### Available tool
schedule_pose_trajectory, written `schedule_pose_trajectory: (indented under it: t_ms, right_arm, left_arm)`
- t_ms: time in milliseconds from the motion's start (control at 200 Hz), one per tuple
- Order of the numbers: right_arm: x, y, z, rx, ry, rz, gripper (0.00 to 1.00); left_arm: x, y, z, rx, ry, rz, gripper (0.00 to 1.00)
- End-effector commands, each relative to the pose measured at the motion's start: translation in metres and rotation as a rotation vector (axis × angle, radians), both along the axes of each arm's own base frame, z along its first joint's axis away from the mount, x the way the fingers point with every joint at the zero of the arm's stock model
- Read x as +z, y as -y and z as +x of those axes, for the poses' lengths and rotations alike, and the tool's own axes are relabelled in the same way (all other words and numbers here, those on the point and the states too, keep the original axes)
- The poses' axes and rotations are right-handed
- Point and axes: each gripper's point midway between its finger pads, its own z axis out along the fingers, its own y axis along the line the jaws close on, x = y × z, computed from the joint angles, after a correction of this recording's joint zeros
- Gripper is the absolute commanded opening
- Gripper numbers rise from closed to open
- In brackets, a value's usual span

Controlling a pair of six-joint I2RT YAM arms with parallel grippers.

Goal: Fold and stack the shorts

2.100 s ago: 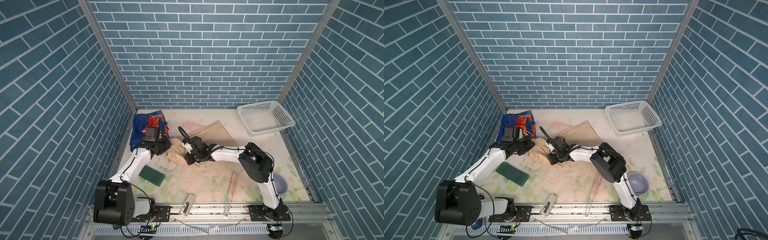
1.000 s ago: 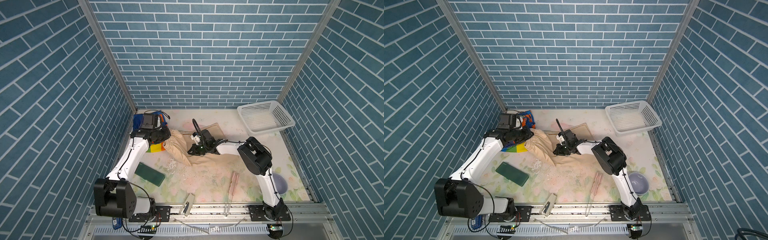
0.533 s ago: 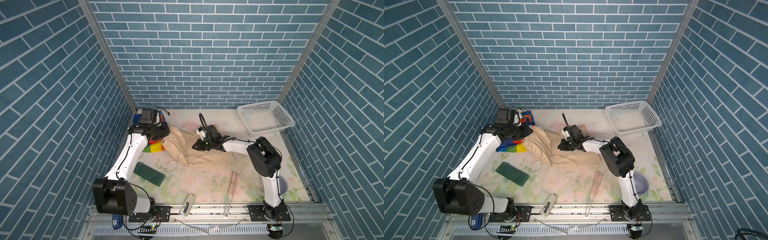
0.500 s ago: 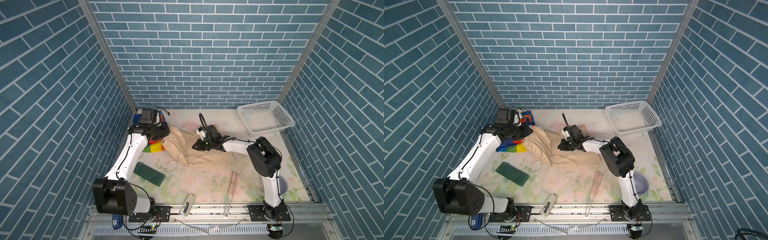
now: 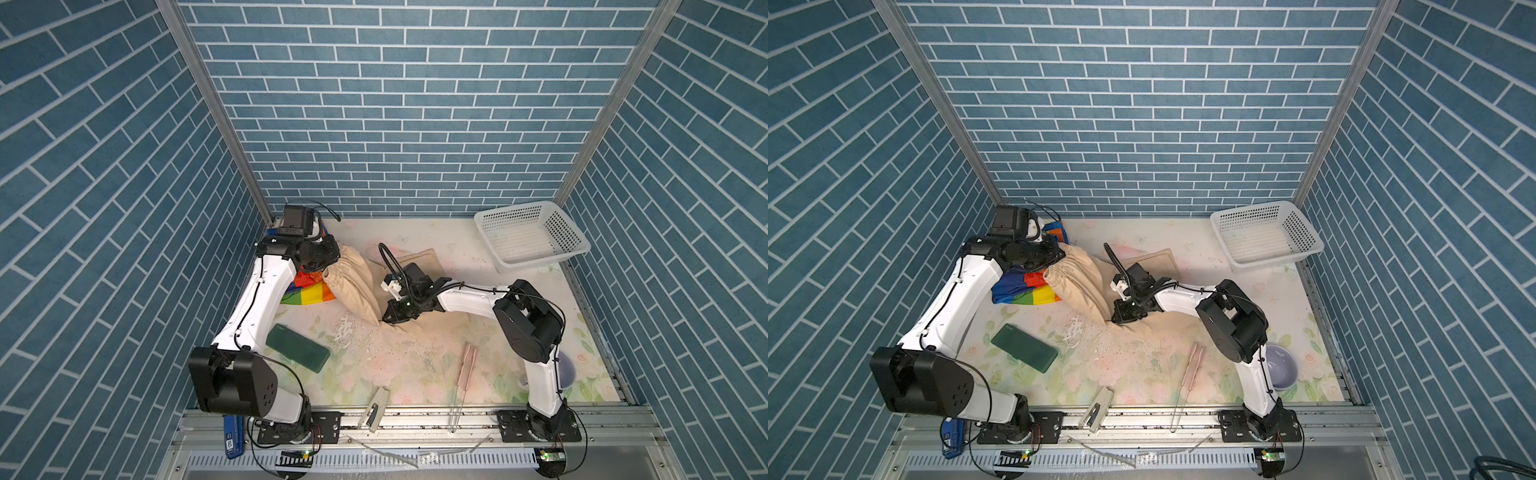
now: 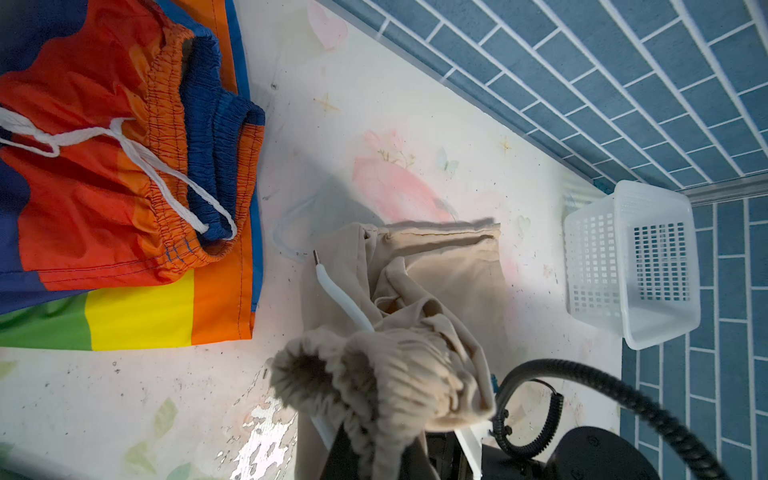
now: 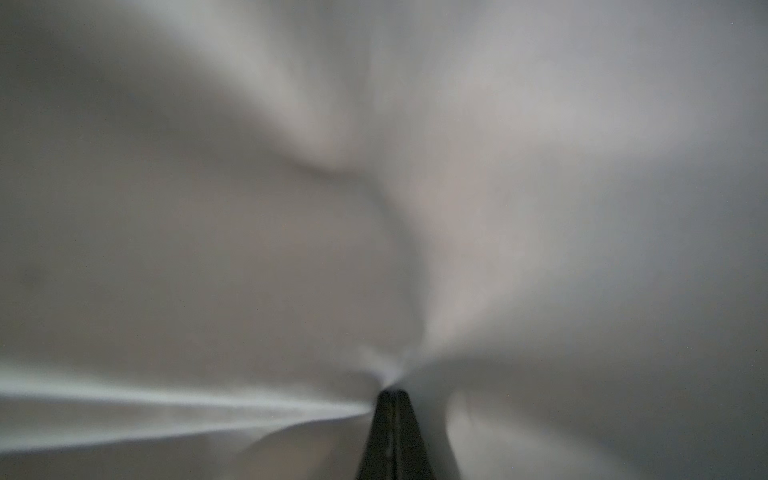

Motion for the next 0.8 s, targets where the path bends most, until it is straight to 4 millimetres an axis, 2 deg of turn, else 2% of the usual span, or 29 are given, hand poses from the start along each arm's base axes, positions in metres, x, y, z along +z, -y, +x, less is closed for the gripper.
schedule_pose_trajectory:
  t_ms: [0, 185, 340, 455, 635, 690, 795]
  right_arm:
    - [-0.013, 0.007, -0.013, 0.079, -0.023, -0.066, 0.0]
    - [-0.023, -0.017, -0.016, 0.116, -0.044, -0.069, 0.0]
    - [-0.013, -0.028, -0.006, 0.094, -0.007, -0.021, 0.0]
    - [0.0, -0.018, -0.001, 0.082, 0.025, 0.008, 0.0]
    - [0.041, 0.015, 0.012, -0.012, 0.073, 0.158, 0.0]
    - [0.045, 0.026, 0.011, -0.042, 0.075, 0.169, 0.0]
    - [0.039, 0.045, 0.006, -0.091, 0.089, 0.139, 0.0]
  left_arm:
    - [0.004, 0.002, 0.005, -0.002, -0.001, -0.019, 0.15]
    - [-0.001, 0.01, 0.007, -0.019, -0.017, -0.043, 0.15]
    - [-0.005, 0.013, 0.004, -0.026, -0.03, -0.043, 0.16]
    - [-0.005, 0.013, 0.003, -0.029, -0.037, -0.041, 0.16]
    - [-0.006, 0.002, -0.003, 0.002, -0.091, 0.044, 0.18]
    - [-0.007, 0.002, -0.004, 0.005, -0.106, 0.062, 0.19]
    - [-0.01, 0.01, -0.005, -0.019, -0.136, 0.074, 0.19]
